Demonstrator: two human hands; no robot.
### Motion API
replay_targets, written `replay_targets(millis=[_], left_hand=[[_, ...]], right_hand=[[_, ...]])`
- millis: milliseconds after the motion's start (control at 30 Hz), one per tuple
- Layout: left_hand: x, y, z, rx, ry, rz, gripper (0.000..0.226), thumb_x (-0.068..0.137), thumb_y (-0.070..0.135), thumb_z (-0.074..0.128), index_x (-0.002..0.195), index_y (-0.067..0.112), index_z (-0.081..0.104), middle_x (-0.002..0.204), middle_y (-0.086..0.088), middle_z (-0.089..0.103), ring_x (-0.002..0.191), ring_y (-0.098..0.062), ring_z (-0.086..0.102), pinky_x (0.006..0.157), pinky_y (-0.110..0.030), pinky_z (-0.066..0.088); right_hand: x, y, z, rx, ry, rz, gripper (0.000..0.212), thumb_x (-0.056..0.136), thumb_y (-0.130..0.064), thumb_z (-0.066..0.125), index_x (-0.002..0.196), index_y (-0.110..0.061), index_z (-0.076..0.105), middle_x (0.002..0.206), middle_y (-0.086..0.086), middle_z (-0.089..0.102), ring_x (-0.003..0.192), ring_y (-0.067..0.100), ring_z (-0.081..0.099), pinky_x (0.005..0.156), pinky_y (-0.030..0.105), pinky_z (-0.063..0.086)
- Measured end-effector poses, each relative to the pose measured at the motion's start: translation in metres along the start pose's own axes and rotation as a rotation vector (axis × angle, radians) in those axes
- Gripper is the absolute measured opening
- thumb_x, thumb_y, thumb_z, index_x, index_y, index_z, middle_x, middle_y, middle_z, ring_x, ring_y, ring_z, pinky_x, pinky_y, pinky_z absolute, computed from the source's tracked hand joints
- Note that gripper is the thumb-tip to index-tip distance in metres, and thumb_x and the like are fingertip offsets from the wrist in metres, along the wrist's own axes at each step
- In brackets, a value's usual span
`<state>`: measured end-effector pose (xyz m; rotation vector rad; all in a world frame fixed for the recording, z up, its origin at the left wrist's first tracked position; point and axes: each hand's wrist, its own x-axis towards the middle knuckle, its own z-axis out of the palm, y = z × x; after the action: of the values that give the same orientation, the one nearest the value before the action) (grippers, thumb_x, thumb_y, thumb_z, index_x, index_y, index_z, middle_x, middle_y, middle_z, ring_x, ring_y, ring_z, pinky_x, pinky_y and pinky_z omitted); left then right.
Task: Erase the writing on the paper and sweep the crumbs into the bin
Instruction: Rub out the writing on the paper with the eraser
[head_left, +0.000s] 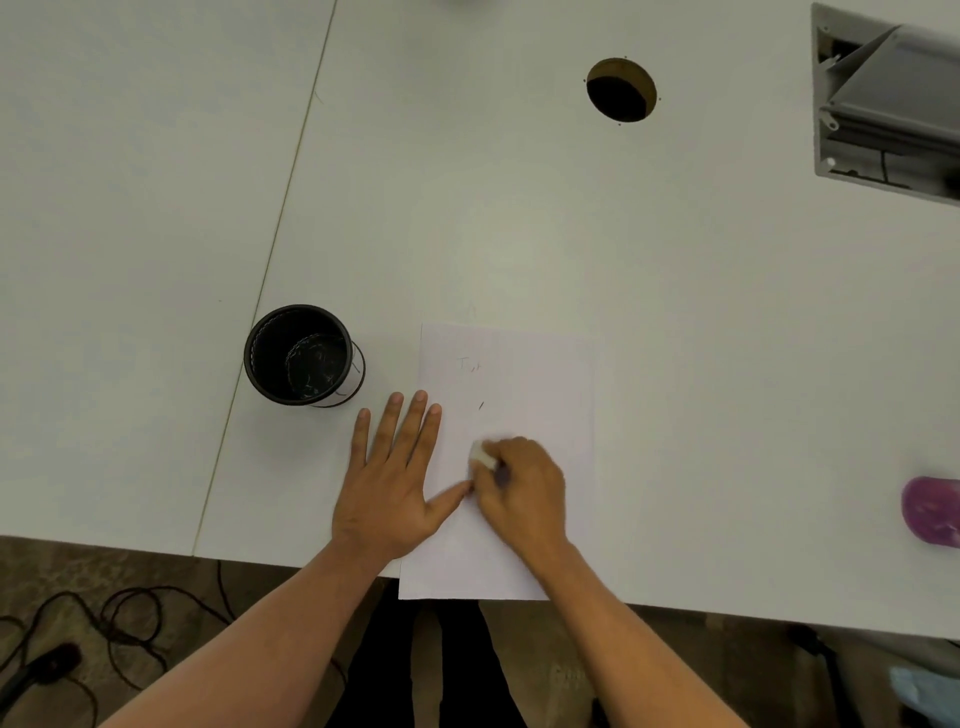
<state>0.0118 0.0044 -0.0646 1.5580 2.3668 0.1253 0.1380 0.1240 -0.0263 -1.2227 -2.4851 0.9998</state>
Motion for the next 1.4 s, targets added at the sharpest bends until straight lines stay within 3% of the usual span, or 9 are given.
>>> replay_targets(millis=[267, 400, 467, 600, 667, 900, 1100, 1233, 1400], left_hand=[[0.0, 0.001, 0.0, 0.019, 0.002, -0.006, 0.09, 0.094, 0.074, 0.026, 0.158, 0.011, 0.015, 0.168, -0.01, 0.011, 0.155, -0.031, 0.006, 0.122, -0.06, 0.012], [0.001, 0.0, 0.001, 0.005, 0.006, -0.001, 0.09, 0.095, 0.074, 0.024, 0.158, 0.011, 0.016, 0.167, -0.01, 0.011, 0.155, -0.031, 0.008, 0.122, -0.061, 0.012], [0.0, 0.001, 0.001, 0.011, 0.011, -0.001, 0.09, 0.095, 0.073, 0.025, 0.158, 0.01, 0.017, 0.167, -0.011, 0.013, 0.154, -0.032, 0.009, 0.121, -0.062, 0.013], [0.0, 0.001, 0.001, 0.022, 0.022, 0.001, 0.09, 0.095, 0.073, 0.025, 0.158, 0.01, 0.017, 0.167, -0.011, 0.013, 0.154, -0.032, 0.009, 0.122, -0.061, 0.013], [0.001, 0.001, 0.001, 0.027, 0.027, 0.0, 0.09, 0.095, 0.073, 0.026, 0.158, 0.009, 0.017, 0.167, -0.012, 0.013, 0.154, -0.032, 0.009, 0.122, -0.061, 0.013], [0.0, -0.001, 0.001, 0.004, 0.044, 0.023, 0.087, 0.096, 0.071, 0.024, 0.157, 0.009, 0.021, 0.167, -0.012, 0.015, 0.154, -0.032, 0.01, 0.121, -0.062, 0.013], [0.001, 0.0, 0.001, 0.027, 0.003, -0.006, 0.09, 0.094, 0.074, 0.026, 0.158, 0.011, 0.017, 0.167, -0.01, 0.013, 0.154, -0.031, 0.008, 0.121, -0.062, 0.013], [0.001, -0.001, 0.002, 0.014, 0.007, -0.012, 0.089, 0.094, 0.074, 0.027, 0.158, 0.011, 0.018, 0.167, -0.01, 0.013, 0.155, -0.031, 0.008, 0.122, -0.061, 0.012], [0.001, -0.001, 0.004, 0.002, 0.026, -0.001, 0.089, 0.094, 0.074, 0.027, 0.157, 0.011, 0.021, 0.167, -0.01, 0.015, 0.154, -0.031, 0.01, 0.121, -0.061, 0.013]], right_hand=[[0.034, 0.012, -0.009, 0.05, 0.201, 0.129, 0.008, 0.082, -0.013, 0.069, 0.077, -0.01, 0.063, 0.068, 0.0, 0.06, 0.059, 0.013, 0.052, 0.055, 0.024, 0.042], [-0.006, 0.005, 0.002, 0.028, -0.004, -0.004, 0.012, 0.081, -0.015, 0.072, 0.09, -0.009, 0.069, 0.078, 0.003, 0.066, 0.07, 0.01, 0.056, 0.064, 0.019, 0.043], [0.003, 0.012, -0.006, -0.02, -0.022, -0.057, 0.01, 0.08, -0.014, 0.071, 0.088, -0.01, 0.069, 0.076, 0.003, 0.066, 0.069, 0.015, 0.058, 0.063, 0.02, 0.041], [0.052, 0.024, -0.029, -0.062, 0.171, 0.056, 0.009, 0.079, -0.006, 0.068, 0.077, -0.013, 0.063, 0.068, -0.002, 0.059, 0.062, 0.017, 0.052, 0.058, 0.023, 0.035], [0.057, 0.022, -0.029, -0.033, 0.185, 0.079, 0.011, 0.079, -0.002, 0.068, 0.075, -0.011, 0.062, 0.07, 0.0, 0.06, 0.061, 0.016, 0.052, 0.058, 0.024, 0.037], [0.012, 0.002, 0.001, -0.015, -0.113, -0.199, 0.01, 0.078, -0.008, 0.072, 0.088, -0.008, 0.068, 0.077, 0.004, 0.066, 0.069, 0.017, 0.058, 0.062, 0.021, 0.043], [0.081, 0.006, -0.008, -0.089, 0.002, -0.177, 0.007, 0.08, -0.011, 0.068, 0.076, -0.012, 0.063, 0.067, 0.0, 0.06, 0.063, 0.01, 0.045, 0.054, 0.024, 0.037], [0.082, -0.002, -0.004, -0.03, 0.09, -0.111, 0.009, 0.08, -0.008, 0.069, 0.073, -0.009, 0.063, 0.065, 0.002, 0.06, 0.061, 0.015, 0.05, 0.053, 0.027, 0.042], [0.044, -0.008, 0.01, -0.017, -0.06, -0.175, 0.006, 0.078, -0.008, 0.07, 0.078, -0.01, 0.065, 0.069, 0.001, 0.062, 0.068, 0.006, 0.044, 0.059, 0.02, 0.036]])
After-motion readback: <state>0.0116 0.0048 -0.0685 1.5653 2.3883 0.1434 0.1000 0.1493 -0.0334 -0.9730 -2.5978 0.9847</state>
